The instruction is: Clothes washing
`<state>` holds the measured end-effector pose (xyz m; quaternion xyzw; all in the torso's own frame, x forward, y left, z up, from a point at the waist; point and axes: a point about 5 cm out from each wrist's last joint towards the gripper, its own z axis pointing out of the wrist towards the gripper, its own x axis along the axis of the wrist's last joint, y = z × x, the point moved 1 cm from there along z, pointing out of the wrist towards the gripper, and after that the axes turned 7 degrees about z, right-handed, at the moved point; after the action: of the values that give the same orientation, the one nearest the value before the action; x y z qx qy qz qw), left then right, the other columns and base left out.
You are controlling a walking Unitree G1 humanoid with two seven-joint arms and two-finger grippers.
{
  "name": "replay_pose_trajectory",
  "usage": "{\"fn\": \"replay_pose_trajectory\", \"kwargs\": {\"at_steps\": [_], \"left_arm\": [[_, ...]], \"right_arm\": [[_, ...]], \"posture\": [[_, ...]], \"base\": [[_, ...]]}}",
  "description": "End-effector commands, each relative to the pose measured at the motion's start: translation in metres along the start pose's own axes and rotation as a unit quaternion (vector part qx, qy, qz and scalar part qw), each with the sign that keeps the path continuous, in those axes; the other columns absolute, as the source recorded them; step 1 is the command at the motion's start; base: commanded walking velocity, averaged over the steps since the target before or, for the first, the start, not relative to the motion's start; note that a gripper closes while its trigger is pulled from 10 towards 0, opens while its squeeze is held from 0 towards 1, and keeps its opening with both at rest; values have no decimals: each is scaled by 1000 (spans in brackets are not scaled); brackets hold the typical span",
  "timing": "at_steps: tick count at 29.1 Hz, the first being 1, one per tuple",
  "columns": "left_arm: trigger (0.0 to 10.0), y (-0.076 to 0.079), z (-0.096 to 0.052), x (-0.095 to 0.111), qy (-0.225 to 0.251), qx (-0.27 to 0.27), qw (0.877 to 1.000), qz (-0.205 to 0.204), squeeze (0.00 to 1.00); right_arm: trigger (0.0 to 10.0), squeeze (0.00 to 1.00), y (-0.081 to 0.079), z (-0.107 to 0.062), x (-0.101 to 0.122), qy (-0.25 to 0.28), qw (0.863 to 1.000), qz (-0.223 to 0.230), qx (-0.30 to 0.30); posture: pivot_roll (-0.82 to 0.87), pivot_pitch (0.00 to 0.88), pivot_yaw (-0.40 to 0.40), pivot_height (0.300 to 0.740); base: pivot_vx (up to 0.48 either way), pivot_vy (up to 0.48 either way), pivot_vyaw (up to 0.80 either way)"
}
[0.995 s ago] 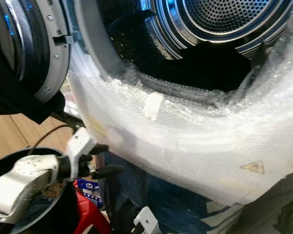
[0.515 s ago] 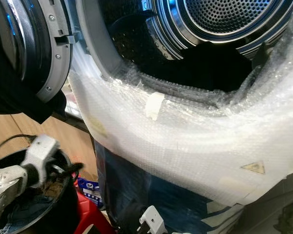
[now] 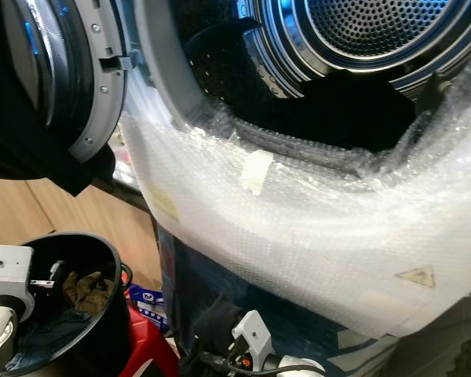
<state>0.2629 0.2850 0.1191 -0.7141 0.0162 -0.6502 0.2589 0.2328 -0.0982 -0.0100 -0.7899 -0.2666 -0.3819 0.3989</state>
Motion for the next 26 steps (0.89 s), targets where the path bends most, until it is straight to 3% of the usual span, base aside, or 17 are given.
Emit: {"fn": "replay_pose_trajectory", "kwargs": {"at_steps": [1, 4, 6, 9, 10, 12, 14, 15, 16, 17, 18, 20, 21, 22, 26], "left_arm": [[10000, 1, 3, 4, 16, 9, 1000, 0, 0], [10000, 6, 6, 12, 42, 9, 999, -3, 0], [10000, 8, 12, 17, 55, 2, 998, -20, 0], [10000, 11, 14, 16, 60, -2, 998, -28, 0], [10000, 14, 15, 16, 64, -5, 997, -35, 0], [10000, 15, 15, 15, 66, -7, 997, -38, 0], [10000, 17, 17, 15, 66, -14, 997, -35, 0], [10000, 18, 18, 16, 67, -15, 997, -40, 0], [10000, 19, 19, 16, 67, -13, 996, -52, 0], [10000, 17, 21, 19, 70, -4, 995, -69, 0], [10000, 17, 21, 19, 70, -4, 995, -69, 0], [10000, 16, 22, 21, 77, -4, 995, -58, 0], [10000, 16, 22, 21, 77, -4, 995, -58, 0], [10000, 15, 23, 21, 80, -7, 996, -50, 0], [10000, 15, 24, 18, 73, -1, 995, -72, 0]], "right_arm": [[0, 0, -4, -1, 12, 20, 1000, -18, 12], [0, 0, -15, -11, 40, 83, 996, -25, 36], [0, 0, -36, -21, 68, 129, 986, -61, 85], [0, 0, -43, -25, 86, 166, 979, -62, 99], [0, 0, -55, -29, 107, 199, 969, -74, 124], [0, 0, -66, -34, 128, 233, 958, -86, 145], [0, 0, -78, -44, 152, 271, 943, -95, 170], [0, 0, -90, -57, 179, 313, 923, -108, 198], [0, 0, -94, -63, 188, 327, 915, -114, 209], [0, 0, -102, -77, 210, 362, 894, -127, 231], [0, 0, -102, -77, 210, 362, 894, -127, 231], [0, 0, -109, -90, 232, 389, 875, -145, 247], [0, 0, -109, -90, 232, 389, 875, -145, 247], [0, 0, -115, -100, 251, 414, 857, -159, 262], [0, 0, -129, -119, 294, 462, 817, -181, 296]], "posture": [[83, 0, -8, 740], [82, 0, -15, 740], [72, 0, -11, 740], [67, 0, -8, 740], [60, 0, -7, 740], [56, 0, 0, 740], [54, 0, 9, 740], [57, 0, 6, 740], [63, 0, 3, 740], [74, 0, -3, 740], [74, 0, -3, 740], [67, 0, 1, 740], [67, 0, 1, 740], [58, 0, 3, 740], [55, 0, 7, 740]], "base": [[0, 0, 0], [0, 0, 0], [0, 0, 0], [0, 0, 0], [0, 0, 0], [0, 0, 0], [0, 0, 0], [0, 0, 0], [0, 0, 0], [0, 0, 0], [0, 0, 0], [0, 0, 0], [0, 0, 0], [0, 0, 0], [0, 0, 0]]}}
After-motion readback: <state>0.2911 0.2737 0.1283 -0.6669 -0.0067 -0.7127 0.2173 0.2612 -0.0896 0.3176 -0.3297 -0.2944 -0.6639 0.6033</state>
